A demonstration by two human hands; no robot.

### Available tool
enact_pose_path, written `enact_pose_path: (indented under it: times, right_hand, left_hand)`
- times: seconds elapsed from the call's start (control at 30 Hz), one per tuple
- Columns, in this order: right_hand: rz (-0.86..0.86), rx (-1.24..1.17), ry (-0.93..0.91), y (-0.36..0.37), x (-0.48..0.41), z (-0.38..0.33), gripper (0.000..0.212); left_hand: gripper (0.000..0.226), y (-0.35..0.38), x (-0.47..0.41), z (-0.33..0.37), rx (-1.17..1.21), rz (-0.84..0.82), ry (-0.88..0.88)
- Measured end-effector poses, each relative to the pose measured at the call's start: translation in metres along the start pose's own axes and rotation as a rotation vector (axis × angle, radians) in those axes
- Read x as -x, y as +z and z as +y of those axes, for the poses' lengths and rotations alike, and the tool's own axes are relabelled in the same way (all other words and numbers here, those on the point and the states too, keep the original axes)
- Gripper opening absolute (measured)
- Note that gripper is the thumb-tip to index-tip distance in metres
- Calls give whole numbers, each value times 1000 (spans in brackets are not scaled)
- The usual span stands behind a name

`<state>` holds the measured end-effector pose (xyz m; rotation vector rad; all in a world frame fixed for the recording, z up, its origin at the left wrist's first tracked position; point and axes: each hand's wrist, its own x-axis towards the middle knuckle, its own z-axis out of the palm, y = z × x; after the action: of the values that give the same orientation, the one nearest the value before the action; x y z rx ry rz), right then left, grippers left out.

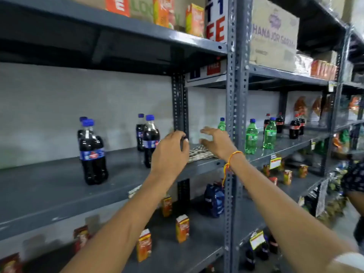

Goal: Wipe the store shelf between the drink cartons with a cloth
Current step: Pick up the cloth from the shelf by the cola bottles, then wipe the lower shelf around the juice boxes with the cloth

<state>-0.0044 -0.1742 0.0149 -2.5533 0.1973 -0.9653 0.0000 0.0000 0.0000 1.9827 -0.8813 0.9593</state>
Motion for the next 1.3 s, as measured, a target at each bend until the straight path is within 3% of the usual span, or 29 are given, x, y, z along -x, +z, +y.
enact_pose_path:
  times: [0.2,0.37,0.57,0.73,0.9,1.03,1.13,1.3]
  right_hand:
    - [-425,151,-35,23,-34,44,50]
    - [-545,244,-45,39,-51,66,45]
    - [-335,160,24,49,-48,69,38]
    - [-149,253,-23,58,-37,65,28]
    - [49,191,-96,44,-10,45,24]
    - [133,46,-219,26,29,13,40]
    - [163,-106,-300,25,73,-27,38]
    - [101,-258,-352,72,161,-113,38]
  left_hand:
    - [29,84,-25,-30,-210,-346,-335]
    - [27,109,-26,-49,-307,-466,-304]
    - [18,116,-34,-52,-358,-392,-325]
    - [19,114,-28,-50,-425,-343,-253]
    - [20,89,-17,-32,-424,-312,-191]
    - [21,37,18,-18,-332,-142,-23]
    - [34,-20,60,-21,-304,-31,88]
    - [39,-135,156,-44,-380,-27,38]
